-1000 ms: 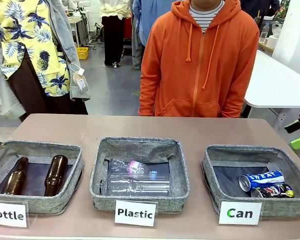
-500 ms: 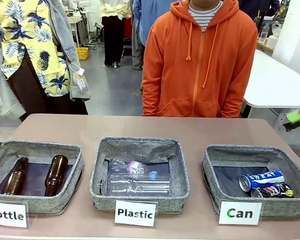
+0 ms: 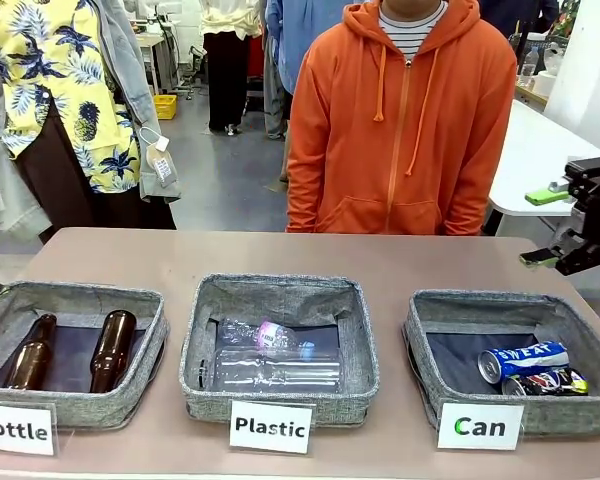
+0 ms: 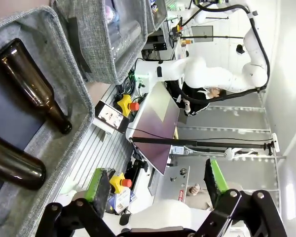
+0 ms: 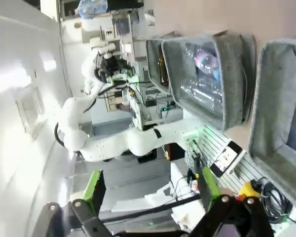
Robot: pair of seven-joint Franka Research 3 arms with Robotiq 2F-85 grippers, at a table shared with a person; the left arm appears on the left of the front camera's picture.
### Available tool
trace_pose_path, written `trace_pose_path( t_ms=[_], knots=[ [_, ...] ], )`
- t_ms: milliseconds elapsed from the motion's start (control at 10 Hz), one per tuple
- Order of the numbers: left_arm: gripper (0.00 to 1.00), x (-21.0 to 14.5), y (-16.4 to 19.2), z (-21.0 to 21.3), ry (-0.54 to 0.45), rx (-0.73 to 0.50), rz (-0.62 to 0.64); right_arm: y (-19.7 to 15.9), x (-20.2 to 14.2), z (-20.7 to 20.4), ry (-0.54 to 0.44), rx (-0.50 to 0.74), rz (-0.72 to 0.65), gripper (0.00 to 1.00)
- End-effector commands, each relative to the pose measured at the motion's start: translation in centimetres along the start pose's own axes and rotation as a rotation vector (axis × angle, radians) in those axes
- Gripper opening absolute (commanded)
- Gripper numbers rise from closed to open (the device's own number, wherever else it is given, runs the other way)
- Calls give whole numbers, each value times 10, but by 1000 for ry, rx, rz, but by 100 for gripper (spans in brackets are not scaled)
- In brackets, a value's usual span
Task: Sort the can waste into the basket.
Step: Pick up the can waste from the table and place it in the right Fabric basket.
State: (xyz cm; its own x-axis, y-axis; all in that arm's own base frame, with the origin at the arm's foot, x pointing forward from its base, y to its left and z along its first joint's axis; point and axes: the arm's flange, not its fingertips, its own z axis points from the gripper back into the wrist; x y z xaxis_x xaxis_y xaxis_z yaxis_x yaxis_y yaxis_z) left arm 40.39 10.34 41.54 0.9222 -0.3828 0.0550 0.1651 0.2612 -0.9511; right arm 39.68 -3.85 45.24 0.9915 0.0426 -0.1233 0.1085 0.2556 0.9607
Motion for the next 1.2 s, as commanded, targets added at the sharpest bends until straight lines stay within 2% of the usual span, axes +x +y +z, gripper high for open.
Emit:
trace_pose_path(
  t_ms=[0,1100],
  knots=[
    [100,-1,-5,3,6,-5,1,2,-7,1,31,-4,37,100],
    [100,-1,-5,3,6,-5,1,2,-7,1,31,-4,37,100]
  ],
)
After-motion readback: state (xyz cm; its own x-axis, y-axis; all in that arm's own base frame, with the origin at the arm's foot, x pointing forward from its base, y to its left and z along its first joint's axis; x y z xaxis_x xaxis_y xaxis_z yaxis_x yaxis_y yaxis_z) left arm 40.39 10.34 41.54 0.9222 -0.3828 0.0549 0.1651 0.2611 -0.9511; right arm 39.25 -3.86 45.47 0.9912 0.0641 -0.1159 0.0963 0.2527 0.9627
